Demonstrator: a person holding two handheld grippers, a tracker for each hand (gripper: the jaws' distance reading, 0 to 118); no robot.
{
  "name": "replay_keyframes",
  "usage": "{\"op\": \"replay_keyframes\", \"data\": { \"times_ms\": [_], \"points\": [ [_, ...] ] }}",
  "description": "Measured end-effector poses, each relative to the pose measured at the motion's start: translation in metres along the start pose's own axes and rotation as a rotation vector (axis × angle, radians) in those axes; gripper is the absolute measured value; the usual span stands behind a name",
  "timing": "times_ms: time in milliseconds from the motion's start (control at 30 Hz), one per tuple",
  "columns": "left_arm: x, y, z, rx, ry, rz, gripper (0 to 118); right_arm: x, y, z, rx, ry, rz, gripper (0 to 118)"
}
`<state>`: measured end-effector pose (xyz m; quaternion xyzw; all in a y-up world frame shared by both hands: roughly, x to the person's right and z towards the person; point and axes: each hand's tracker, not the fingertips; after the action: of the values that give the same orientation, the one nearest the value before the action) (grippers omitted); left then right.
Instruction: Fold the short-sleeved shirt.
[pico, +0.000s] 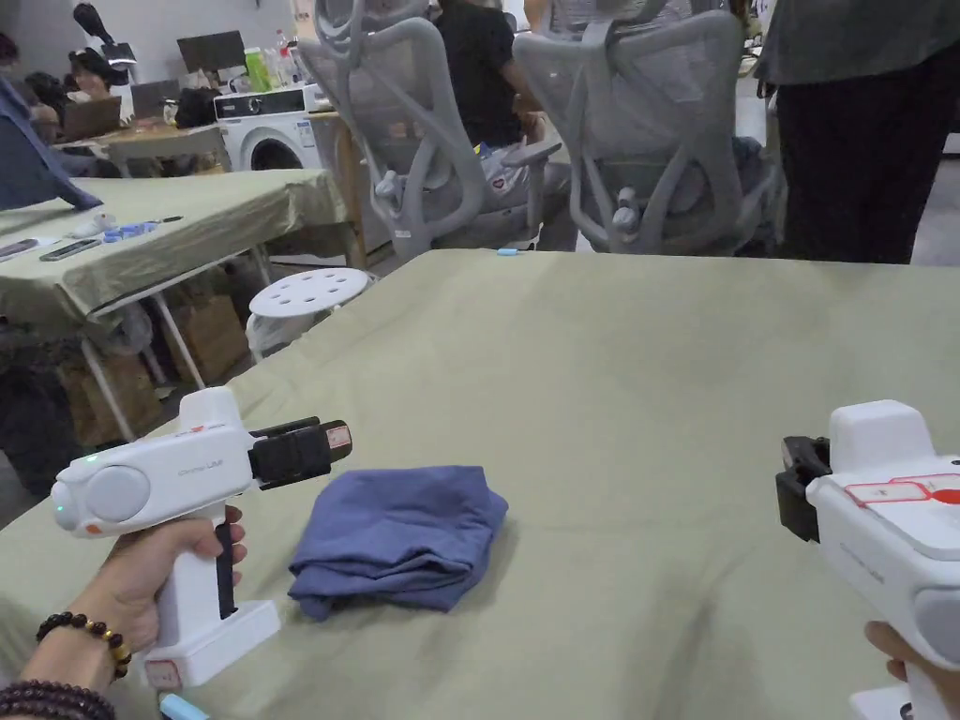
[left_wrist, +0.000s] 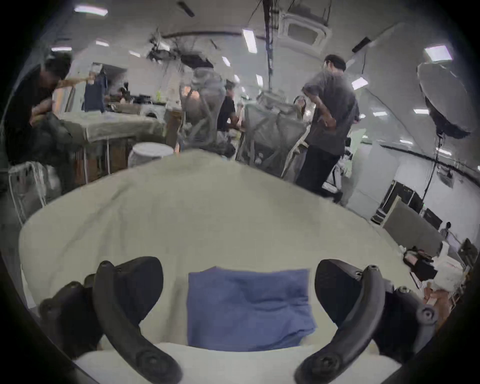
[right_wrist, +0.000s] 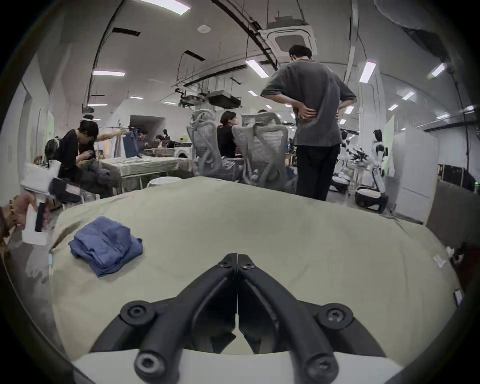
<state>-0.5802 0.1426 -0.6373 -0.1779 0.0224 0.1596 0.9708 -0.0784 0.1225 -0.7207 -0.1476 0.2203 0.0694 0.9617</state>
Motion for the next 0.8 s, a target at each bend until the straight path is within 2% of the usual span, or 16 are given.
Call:
{"op": "replay_keyframes", "data": {
  "times_ms": [33,67,133,167,200,267,400,533,633,667,800],
  "points": [
    [0.013,0.002,0.013,0.027,-0.020,-0.004,113,0.001,0.003,0.001,0.000,-0.001,-0.003,1],
    [0.030,0.004,0.027,0.052,-0.045,-0.033,96,0.003,0.006,0.005,0.001,0.003,-0.009,1],
    [0.070,0.006,0.049,0.114,-0.042,-0.098,31,0.008,0.014,0.018,0.005,0.009,-0.021,1],
    [0.090,0.007,0.057,0.125,-0.024,-0.121,10,0.010,0.019,0.026,0.010,0.009,-0.022,1],
    [0.111,0.008,0.067,0.152,-0.031,-0.108,3,0.014,0.025,0.036,0.021,0.009,-0.025,1],
    [0.147,0.010,0.081,0.192,-0.102,-0.116,0,0.026,0.039,0.060,0.050,0.012,-0.025,1],
    [0.242,-0.001,0.099,0.257,-0.070,-0.179,0,0.071,0.060,0.126,0.090,0.002,-0.014,1],
    [0.344,-0.040,0.112,0.304,-0.167,-0.210,0,0.128,0.058,0.202,0.141,-0.125,-0.004,1],
    [0.404,-0.074,0.109,0.321,-0.154,-0.261,0,0.167,0.042,0.251,0.116,-0.200,0.030,2],
    [0.426,-0.087,0.110,0.341,-0.159,-0.298,0,0.177,0.034,0.265,0.108,-0.233,0.021,2],
    [0.476,-0.134,0.103,0.322,-0.224,-0.271,0,0.210,-0.011,0.306,0.138,-0.354,-0.036,2]
  ]
}}
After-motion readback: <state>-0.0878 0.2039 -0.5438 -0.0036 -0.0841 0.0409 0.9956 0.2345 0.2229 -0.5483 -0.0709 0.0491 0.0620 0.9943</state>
